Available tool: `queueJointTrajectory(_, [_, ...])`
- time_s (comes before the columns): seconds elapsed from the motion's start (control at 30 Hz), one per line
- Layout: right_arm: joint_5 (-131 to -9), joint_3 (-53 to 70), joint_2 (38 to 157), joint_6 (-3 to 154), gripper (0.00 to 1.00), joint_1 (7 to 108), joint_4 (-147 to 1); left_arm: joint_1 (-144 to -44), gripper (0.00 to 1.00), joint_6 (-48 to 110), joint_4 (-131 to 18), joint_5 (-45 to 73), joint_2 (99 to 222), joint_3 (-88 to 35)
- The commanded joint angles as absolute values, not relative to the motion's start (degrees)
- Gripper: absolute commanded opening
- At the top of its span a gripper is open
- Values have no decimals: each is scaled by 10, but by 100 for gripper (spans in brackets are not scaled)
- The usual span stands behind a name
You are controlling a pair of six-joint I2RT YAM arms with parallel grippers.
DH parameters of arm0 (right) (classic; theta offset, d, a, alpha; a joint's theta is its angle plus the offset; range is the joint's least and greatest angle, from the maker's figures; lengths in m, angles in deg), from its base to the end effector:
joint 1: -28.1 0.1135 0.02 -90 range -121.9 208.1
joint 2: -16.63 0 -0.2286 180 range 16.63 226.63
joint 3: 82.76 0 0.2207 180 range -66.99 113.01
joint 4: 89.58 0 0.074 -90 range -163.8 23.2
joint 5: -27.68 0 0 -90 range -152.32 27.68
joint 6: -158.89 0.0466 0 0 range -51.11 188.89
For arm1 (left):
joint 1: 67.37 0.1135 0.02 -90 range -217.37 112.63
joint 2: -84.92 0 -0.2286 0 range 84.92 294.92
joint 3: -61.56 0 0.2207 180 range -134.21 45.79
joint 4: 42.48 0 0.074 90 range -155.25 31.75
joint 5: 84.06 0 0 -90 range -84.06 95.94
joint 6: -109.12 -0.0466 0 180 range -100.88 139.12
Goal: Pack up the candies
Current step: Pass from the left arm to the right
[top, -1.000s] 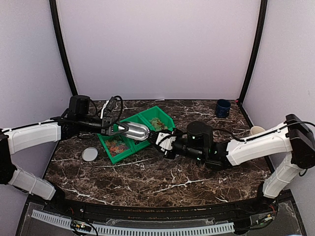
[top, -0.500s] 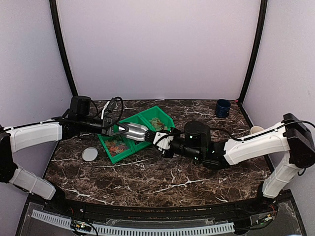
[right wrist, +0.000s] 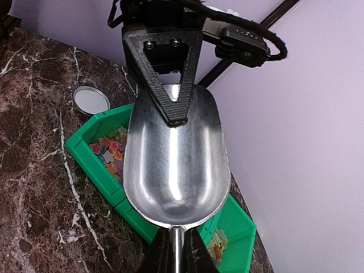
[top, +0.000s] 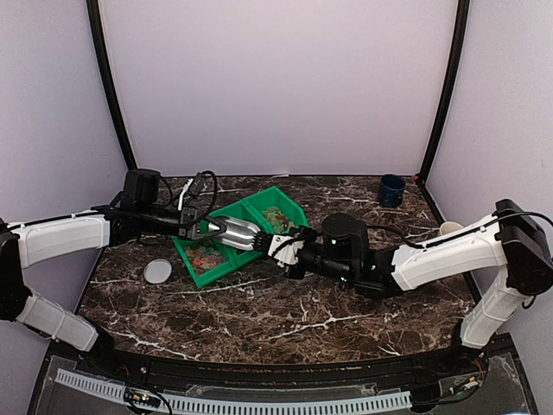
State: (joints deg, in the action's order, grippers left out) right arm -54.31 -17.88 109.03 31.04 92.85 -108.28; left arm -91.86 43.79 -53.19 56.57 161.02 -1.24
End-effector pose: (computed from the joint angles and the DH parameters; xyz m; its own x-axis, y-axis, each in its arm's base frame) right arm 0.1526 0.3084 0.2215 0.4619 -0.4451 -0.7672 -0.7010 0.3468 -0.6232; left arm 0.2348 -0.1466 0.2425 -0.7145 0.0345 -0.6988 0.6684 0.3290 -0.6671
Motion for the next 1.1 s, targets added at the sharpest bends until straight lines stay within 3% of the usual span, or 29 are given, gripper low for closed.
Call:
queueJointTrajectory(0.0, [-539,-163,1098,309,7,934,-1106,-916,0,441,-516,581,1607,-9])
queueJointTrajectory(0.1, [-541,-162,1098,310,0,934,-1105,-916,0,440,-516,579,1606,-7])
queueJointTrajectory(0.33, [-544,-163,1086,327,0,934,-1108,-916,3,437,-520,575,1606,-9])
queueJointTrajectory(0.4, [-542,-165,1084,334,0,934,-1108,-915,9,429,-528,565,1604,-12])
queueJointTrajectory(0.67, [-510,-143,1061,386,0,925,-1030,-895,54,387,-568,490,1577,-21])
queueJointTrajectory(0.93, [-495,-148,1035,445,0,898,-974,-879,79,327,-632,390,1576,-50])
queueJointTrajectory(1.07, [-474,-160,1020,457,0,888,-962,-874,87,294,-667,337,1586,-72])
